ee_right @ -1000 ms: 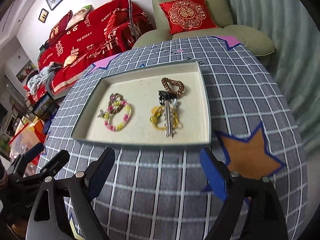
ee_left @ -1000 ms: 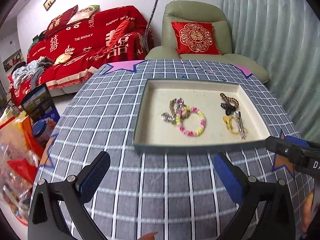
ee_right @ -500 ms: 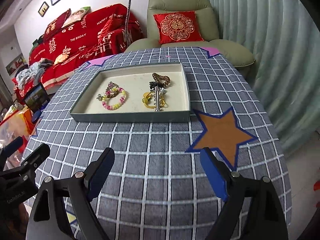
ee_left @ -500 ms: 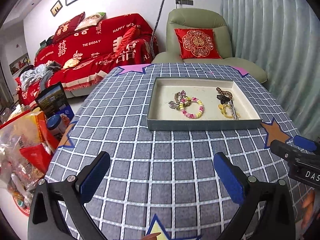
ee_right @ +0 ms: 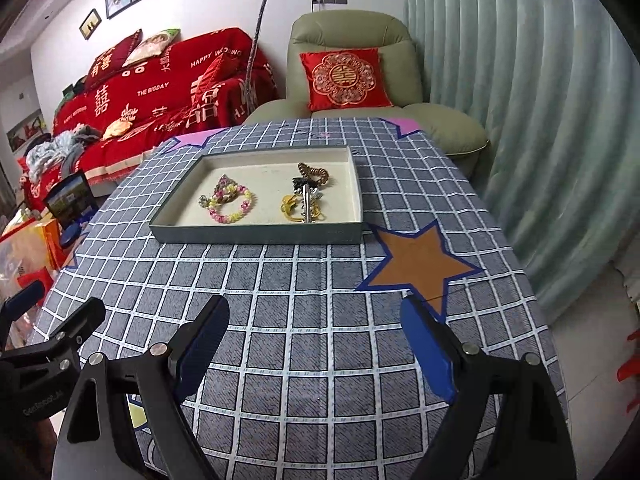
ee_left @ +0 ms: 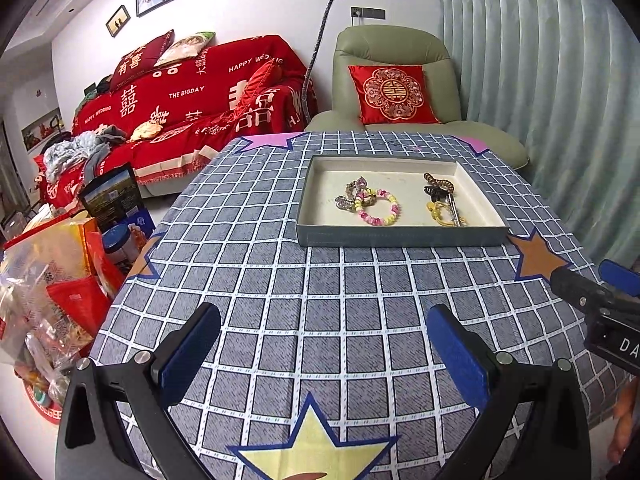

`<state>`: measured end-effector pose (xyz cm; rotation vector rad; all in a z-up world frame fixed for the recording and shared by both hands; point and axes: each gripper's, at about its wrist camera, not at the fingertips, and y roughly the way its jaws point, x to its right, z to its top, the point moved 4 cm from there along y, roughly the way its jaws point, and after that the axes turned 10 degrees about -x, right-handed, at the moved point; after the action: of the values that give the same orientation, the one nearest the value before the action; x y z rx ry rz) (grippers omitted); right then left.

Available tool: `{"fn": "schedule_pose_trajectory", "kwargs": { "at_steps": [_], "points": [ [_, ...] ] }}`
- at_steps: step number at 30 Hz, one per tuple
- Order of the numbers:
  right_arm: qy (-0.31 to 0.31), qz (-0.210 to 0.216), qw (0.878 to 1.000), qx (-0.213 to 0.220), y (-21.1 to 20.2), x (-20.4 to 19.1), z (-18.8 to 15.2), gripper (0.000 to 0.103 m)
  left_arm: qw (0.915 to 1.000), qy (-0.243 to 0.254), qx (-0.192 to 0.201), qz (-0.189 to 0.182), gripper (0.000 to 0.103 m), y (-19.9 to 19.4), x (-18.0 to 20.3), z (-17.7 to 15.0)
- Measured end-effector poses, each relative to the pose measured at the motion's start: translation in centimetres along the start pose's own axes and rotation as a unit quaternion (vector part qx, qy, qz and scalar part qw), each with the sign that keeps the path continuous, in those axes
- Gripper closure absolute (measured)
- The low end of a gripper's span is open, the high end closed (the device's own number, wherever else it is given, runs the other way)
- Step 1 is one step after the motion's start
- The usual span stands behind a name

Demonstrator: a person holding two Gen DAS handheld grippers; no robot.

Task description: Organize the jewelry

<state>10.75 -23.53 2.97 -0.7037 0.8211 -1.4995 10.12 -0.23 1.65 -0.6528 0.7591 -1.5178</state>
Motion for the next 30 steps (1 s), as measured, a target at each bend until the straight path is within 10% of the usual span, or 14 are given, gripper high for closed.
{"fn": "schedule_pose_trajectory", "kwargs": {
  "at_steps": [30],
  "points": [
    [-0.001,-0.002,1.000,0.009,-1.03,0.21,-0.17,0.014,1.0000,0.002,0.004,0.004,0.000,-0.91,0.46,-0.38]
  ]
}}
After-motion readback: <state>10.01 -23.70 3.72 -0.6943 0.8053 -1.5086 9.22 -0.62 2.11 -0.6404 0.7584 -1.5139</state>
